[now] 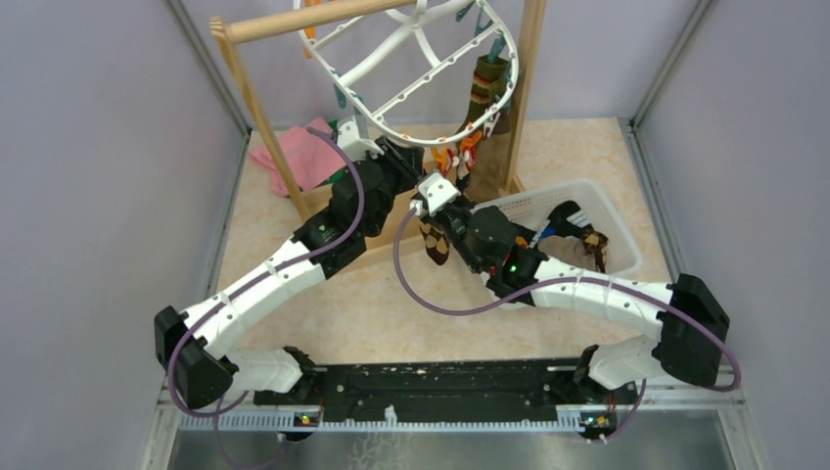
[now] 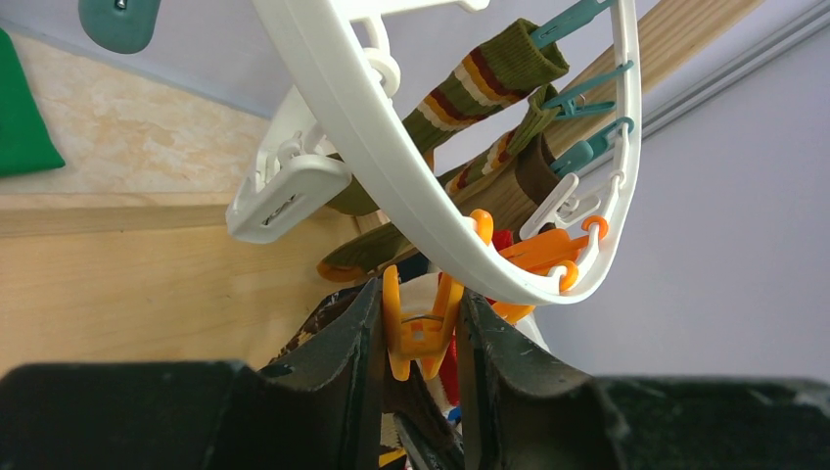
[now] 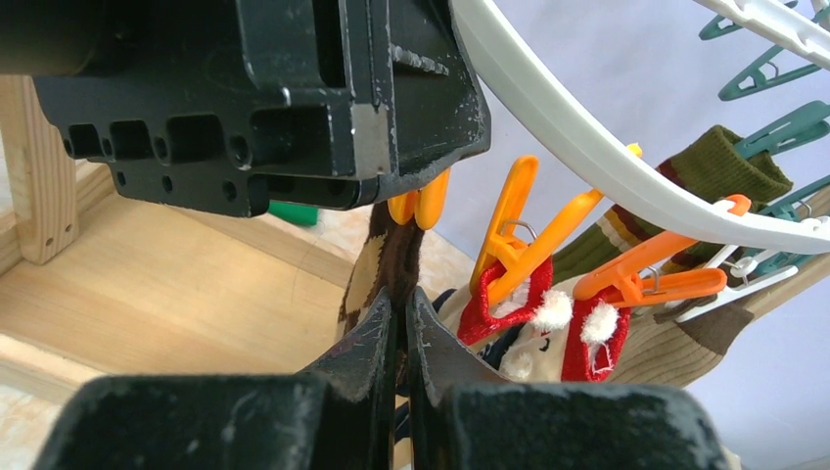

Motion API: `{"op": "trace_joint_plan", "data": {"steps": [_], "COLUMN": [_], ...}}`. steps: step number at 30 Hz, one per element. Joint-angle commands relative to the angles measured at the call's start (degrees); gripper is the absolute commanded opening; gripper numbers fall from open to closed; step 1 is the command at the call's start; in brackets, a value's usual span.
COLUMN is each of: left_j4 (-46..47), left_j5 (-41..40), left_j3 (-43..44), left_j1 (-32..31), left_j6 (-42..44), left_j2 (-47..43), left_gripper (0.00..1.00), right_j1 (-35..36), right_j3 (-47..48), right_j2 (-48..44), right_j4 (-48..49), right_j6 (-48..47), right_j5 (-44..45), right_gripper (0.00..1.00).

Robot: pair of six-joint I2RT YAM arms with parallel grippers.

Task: Clip the socks to the hanger
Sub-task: Clamp the sock onto the hanger.

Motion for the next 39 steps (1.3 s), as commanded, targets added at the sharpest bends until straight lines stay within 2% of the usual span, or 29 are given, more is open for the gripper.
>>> {"op": "trace_joint_plan", "data": {"steps": [1, 19, 32, 39], "left_j4": [-0.27, -0.08, -0.06, -0.08], "left_j5": [-1.17, -0.73, -0.66, 0.06], "left_j3": [1.47, 1.00, 0.58, 0.29], "left_j1": [0.02, 0.08, 0.06, 0.08], "left_j6": [-1.57, -1.95, -2.03, -2.64], "left_j2": [0.63, 0.71, -0.19, -0.20], "left_gripper": [0.00, 0.00, 0.00, 0.00], "right_j1": [0.83, 1.19, 1.23, 1.19], "right_j3": [2.52, 1.41, 0.05, -1.28], "right_j2": [-0.86, -1.64, -4.52, -4.90], "right_j4": [3.83, 7.46, -3.07, -1.53], "right_j6": [1.13, -2.02, -8.12, -13.08], "right_j5": [-1.86, -2.02, -3.59, -4.63], "right_gripper": [0.00, 0.00, 0.00, 0.00]}}
